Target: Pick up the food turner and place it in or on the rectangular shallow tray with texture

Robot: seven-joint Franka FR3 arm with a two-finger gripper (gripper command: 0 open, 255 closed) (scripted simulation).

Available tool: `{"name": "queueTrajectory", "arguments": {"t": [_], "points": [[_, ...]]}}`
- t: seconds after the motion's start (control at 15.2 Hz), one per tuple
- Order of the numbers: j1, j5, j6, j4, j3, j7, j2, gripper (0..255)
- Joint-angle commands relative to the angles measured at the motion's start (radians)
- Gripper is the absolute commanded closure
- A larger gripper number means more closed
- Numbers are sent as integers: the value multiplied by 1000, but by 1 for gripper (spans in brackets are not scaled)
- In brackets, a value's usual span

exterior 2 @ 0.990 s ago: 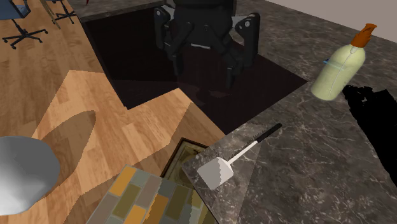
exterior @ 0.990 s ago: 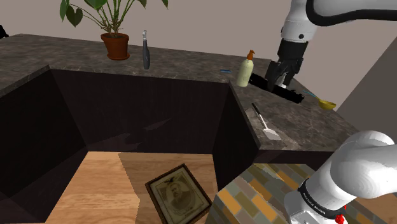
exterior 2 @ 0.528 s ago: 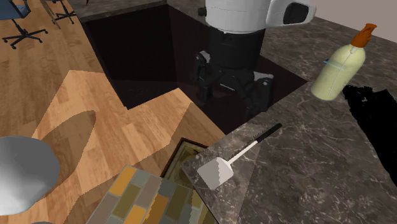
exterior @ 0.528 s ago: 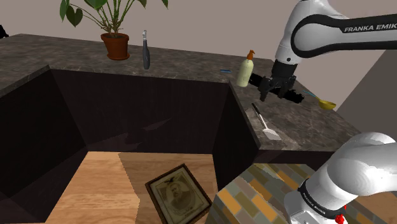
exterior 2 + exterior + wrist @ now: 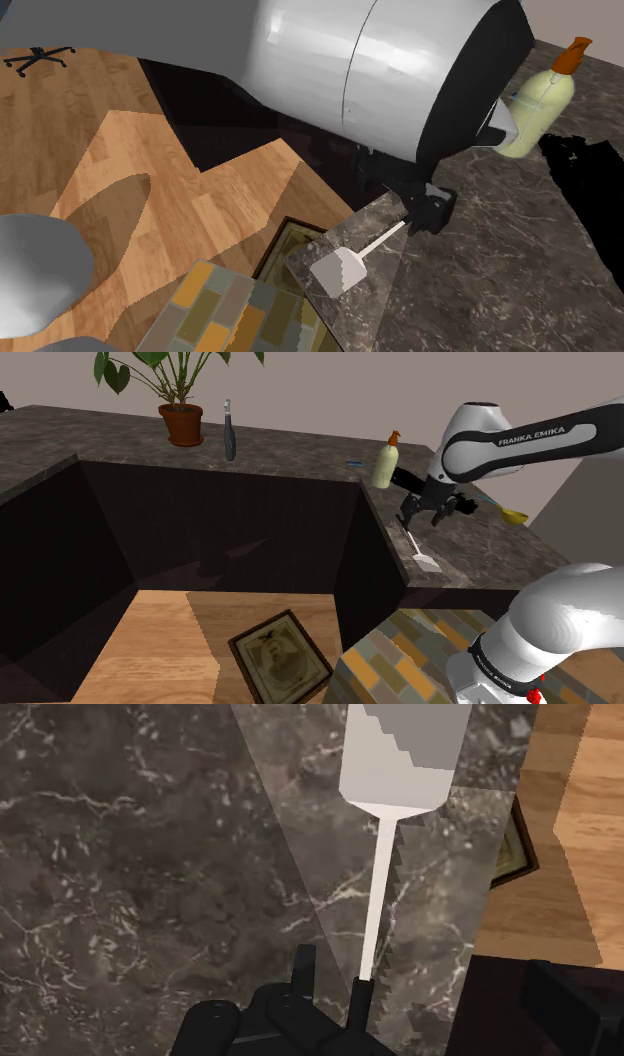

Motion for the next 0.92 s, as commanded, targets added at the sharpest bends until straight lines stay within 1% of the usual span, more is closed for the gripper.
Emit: {"name": "queueTrajectory", "arguments": {"t": [0.0,0.53,0.86], "points": [[-23,-5,87,-22,-16,21,47,0],[-24,-11,224,-68,-25,21,137,0],[-24,-11,224,-68,-25,21,137,0]]}}
